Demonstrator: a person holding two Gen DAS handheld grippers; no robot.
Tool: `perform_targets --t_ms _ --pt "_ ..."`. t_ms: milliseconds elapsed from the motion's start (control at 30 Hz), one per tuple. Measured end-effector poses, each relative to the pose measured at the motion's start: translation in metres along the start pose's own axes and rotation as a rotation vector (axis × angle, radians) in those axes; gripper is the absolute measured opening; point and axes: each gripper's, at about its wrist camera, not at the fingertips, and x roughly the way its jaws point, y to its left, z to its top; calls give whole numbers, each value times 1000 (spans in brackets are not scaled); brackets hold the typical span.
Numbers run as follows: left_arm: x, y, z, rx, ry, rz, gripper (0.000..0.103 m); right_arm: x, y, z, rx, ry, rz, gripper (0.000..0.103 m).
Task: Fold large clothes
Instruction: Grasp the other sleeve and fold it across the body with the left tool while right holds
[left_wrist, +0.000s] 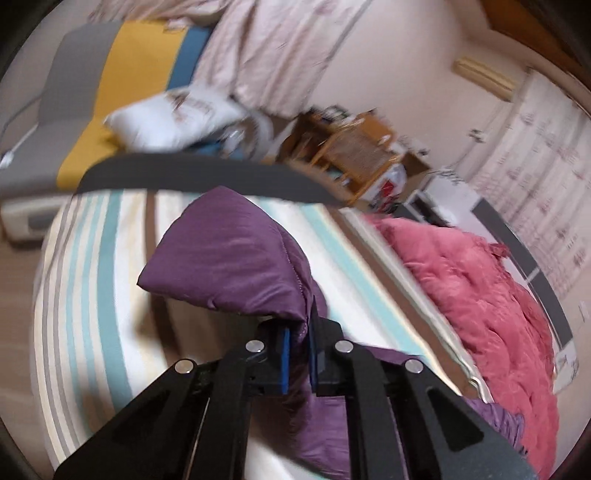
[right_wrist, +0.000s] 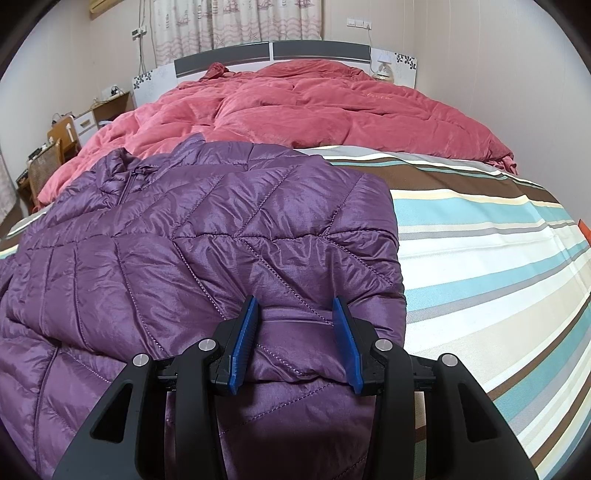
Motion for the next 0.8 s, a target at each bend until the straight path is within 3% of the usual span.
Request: perform_targets --t_ms 100,433,800 --pt "-26 -38 -6 125 -50 -67 6 0 0 0 0 0 -1 42" --pt "-95 -155 -69 513 -60 -288 6 0 -1 0 2 -1 0 42" --pt "-171 -241 -161 803 -33 -487 6 0 -2 0 6 -3 2 42"
